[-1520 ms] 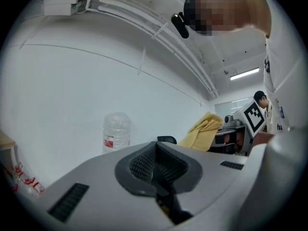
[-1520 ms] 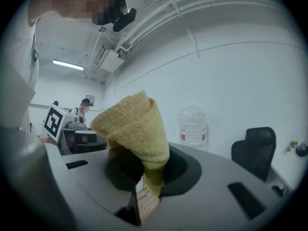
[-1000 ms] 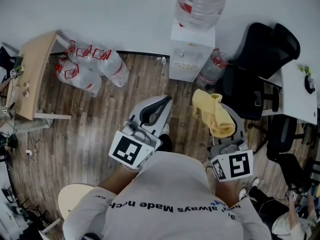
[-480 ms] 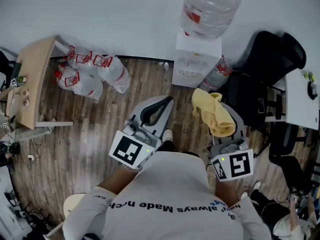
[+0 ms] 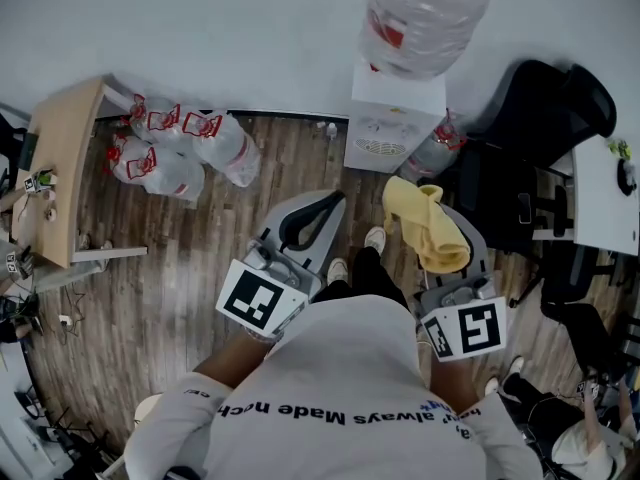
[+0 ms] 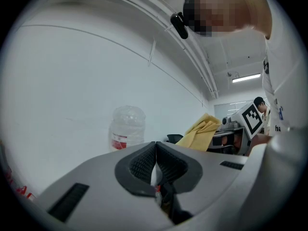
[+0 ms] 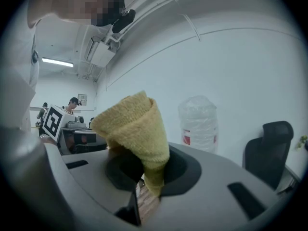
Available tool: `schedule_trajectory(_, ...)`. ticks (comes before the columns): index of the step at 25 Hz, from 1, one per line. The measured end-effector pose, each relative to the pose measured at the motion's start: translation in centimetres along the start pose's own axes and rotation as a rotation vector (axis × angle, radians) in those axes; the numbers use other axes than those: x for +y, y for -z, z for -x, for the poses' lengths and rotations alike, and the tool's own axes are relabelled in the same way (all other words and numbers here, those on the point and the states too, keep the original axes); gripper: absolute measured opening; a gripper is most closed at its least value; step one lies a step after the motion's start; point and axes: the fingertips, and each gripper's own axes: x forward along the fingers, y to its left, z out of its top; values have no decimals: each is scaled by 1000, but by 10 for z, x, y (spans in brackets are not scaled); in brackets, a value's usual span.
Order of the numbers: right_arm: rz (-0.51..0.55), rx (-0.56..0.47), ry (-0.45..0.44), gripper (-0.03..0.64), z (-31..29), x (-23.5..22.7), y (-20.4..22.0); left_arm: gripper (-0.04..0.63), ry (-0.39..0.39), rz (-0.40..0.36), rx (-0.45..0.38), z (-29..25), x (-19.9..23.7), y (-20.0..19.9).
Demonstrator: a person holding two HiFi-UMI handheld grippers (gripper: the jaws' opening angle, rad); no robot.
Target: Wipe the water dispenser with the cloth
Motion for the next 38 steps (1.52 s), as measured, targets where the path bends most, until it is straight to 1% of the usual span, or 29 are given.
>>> schedule_trajectory(6, 6, -10, 2, 66, -9, -9, -1, 20, 2, -9, 7, -11, 5, 3)
schedule_trajectory(11, 13, -21, 2, 66, -23, -22, -7, 20, 4, -16, -3, -26, 14, -2)
schedule_trajectory(20, 3, -27, -4, 66, -59, -56, -11, 20, -10, -23, -8, -66, 38, -6)
schedule_trajectory(23, 1, -31, -8, 66, -69, -71, -15, 20, -20, -25, -16, -82, 44, -9)
schedule_trajectory(26, -3, -36, -10, 66, -80, -88, -19, 20, -24, -30, -1, -100, 50, -8)
schedule_trajectory(32, -10, -38, -22, 66, -104, -119, -27, 20, -33, -35, 1, -139, 64, -11)
schedule_trajectory(38, -13, -33, -28, 66, -125, -156, -32, 20, -33, -31, -11, -180, 73, -12)
